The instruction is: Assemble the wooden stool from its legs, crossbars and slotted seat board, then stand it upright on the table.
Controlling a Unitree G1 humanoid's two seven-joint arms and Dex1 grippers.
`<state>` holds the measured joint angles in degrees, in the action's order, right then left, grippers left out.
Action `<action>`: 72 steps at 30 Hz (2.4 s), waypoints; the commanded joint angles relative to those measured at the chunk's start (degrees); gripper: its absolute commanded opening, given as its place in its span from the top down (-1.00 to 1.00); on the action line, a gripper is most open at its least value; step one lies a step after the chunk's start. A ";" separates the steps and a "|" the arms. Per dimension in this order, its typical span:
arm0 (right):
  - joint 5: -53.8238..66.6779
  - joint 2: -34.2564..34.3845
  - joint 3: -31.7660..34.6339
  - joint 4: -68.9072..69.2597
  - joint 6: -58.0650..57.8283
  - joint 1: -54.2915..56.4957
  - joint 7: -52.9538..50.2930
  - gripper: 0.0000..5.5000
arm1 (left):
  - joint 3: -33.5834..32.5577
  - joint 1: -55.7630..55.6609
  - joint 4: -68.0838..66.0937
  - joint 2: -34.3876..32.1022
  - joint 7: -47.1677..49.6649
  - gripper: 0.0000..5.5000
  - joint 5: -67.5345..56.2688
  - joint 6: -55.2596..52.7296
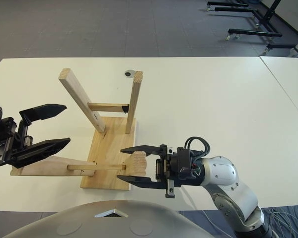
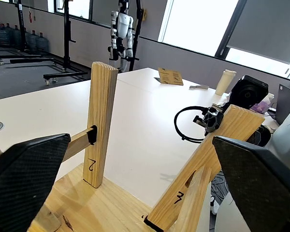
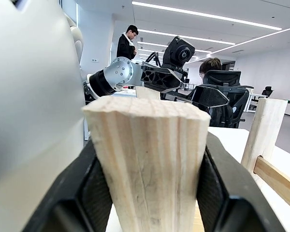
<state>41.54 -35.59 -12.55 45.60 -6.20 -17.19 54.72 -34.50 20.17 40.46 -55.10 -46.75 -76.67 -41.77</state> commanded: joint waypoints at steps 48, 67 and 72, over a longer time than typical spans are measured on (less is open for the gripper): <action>-4.35 -1.20 0.10 -3.07 0.71 1.26 -0.92 0.26 | -17.56 10.73 -8.75 2.24 -15.60 -0.96 6.02 -9.33; -3.44 -0.44 -0.49 -2.10 -2.43 3.92 -2.61 0.26 | -16.99 10.32 -4.50 3.21 -9.15 -0.96 -1.52 -9.71; -3.06 -0.28 -0.67 -2.26 -2.91 4.86 -2.28 0.26 | -13.20 10.71 -3.11 4.68 -7.77 -0.96 0.84 -8.33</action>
<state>39.25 -35.41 -13.32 44.10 -7.51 -12.76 52.69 -49.56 30.50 36.08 -50.74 -55.55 -78.21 -50.16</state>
